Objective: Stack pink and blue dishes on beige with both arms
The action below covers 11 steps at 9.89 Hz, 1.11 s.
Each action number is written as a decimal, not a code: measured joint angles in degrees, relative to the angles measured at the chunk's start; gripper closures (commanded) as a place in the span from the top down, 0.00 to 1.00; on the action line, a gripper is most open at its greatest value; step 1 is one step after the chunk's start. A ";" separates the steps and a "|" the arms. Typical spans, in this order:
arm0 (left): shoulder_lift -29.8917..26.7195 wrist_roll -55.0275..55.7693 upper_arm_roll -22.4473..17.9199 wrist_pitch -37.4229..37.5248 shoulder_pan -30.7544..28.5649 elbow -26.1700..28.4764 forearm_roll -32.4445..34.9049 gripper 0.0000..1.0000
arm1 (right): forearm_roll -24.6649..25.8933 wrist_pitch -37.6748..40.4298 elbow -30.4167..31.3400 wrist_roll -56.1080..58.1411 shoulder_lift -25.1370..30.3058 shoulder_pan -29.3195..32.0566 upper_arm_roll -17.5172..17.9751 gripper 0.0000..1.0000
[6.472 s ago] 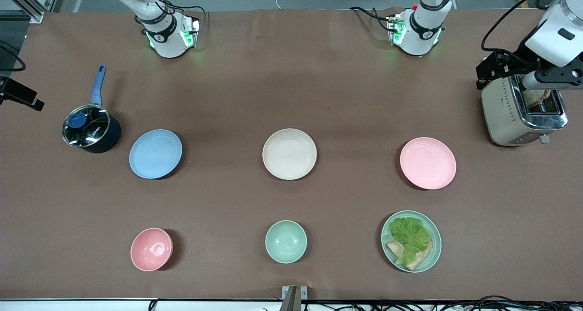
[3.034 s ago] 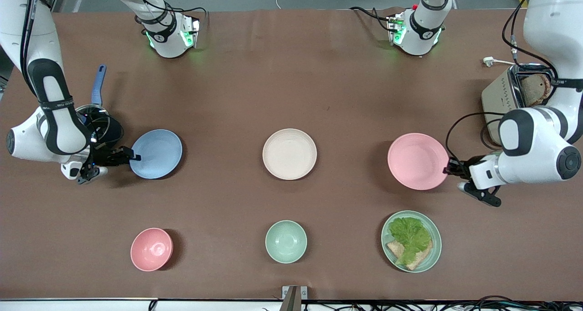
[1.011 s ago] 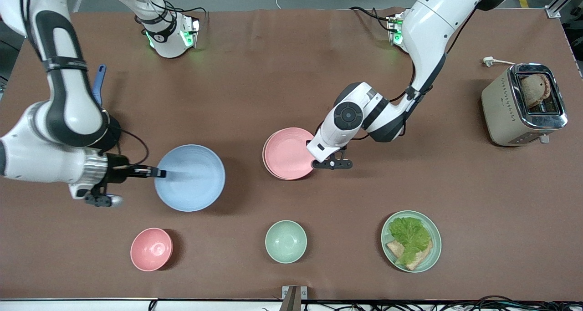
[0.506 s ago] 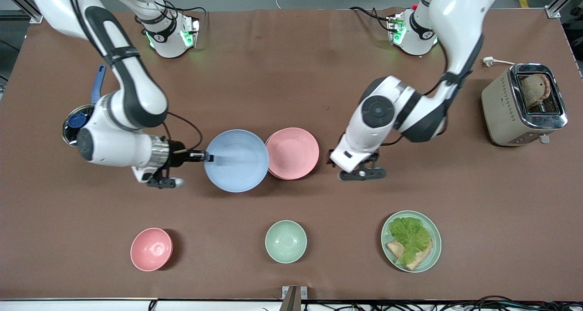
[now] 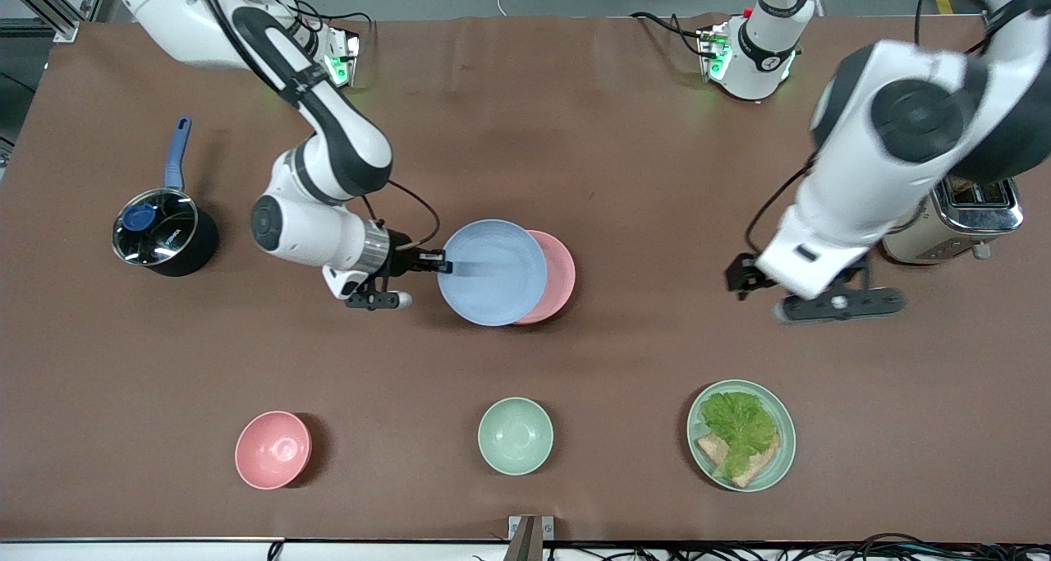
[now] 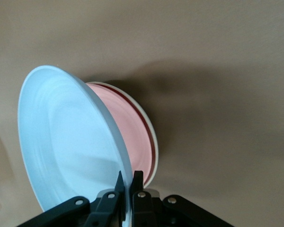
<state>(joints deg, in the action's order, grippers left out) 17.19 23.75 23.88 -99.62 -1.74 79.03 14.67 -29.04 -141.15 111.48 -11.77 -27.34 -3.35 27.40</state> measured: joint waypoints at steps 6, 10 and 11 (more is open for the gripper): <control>-13.61 -12.97 -6.28 10.73 -2.09 0.11 -9.57 1.00 | 0.00 -7.30 1.20 -0.28 -4.39 -2.91 0.05 0.12; -18.74 -17.56 -15.05 15.40 2.22 4.80 -12.26 1.00 | 0.00 -8.76 2.29 -0.28 -4.89 -3.76 0.05 0.67; -19.00 -17.56 -15.05 15.50 2.30 5.13 -12.27 1.00 | 0.00 -8.77 2.28 -0.28 -4.87 -3.71 0.00 0.93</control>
<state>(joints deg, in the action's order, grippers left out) -1.81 6.19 8.82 -84.12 0.56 84.16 2.40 -29.04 -149.93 113.76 -12.05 -32.21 -7.06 27.40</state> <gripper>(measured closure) 0.000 0.744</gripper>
